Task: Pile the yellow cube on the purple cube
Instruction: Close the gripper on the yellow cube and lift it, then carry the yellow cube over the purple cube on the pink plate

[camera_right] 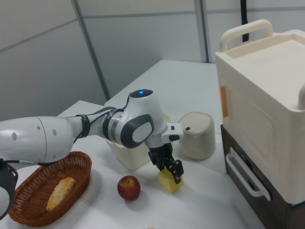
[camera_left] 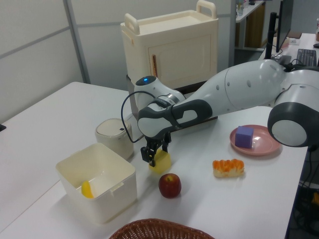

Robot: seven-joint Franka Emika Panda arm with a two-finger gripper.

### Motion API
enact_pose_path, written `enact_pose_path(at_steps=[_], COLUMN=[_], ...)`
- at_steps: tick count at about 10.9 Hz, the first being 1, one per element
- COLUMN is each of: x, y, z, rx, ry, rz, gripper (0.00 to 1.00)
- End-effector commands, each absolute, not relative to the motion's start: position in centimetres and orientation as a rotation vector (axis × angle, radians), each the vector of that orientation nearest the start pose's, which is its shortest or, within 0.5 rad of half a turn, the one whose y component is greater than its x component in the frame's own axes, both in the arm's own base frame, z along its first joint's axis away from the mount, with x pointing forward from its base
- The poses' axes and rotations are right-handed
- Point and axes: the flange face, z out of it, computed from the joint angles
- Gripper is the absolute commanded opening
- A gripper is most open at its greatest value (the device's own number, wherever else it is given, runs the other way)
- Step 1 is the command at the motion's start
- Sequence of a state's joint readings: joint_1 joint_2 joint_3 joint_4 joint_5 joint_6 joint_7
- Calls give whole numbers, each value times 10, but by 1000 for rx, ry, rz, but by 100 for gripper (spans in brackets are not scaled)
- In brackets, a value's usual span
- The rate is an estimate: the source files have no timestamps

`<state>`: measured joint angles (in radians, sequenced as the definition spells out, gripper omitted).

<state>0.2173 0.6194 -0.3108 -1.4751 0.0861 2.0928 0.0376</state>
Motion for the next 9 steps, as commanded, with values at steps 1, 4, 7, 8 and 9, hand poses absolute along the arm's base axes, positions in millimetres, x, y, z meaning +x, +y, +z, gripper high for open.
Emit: enact_pose_path(at_steps=[1,4,7,8,9], x=[707,683,642,629,620], y=[-27,-54,-111,-130,-147], z=[364,439,492,502,508], rx=[-3239,-3213,-3181,-3194,-3198], ry=[169,152,121,104,87], rz=[-108,-79,66,118,145], gripper=[7,5,5,5,5])
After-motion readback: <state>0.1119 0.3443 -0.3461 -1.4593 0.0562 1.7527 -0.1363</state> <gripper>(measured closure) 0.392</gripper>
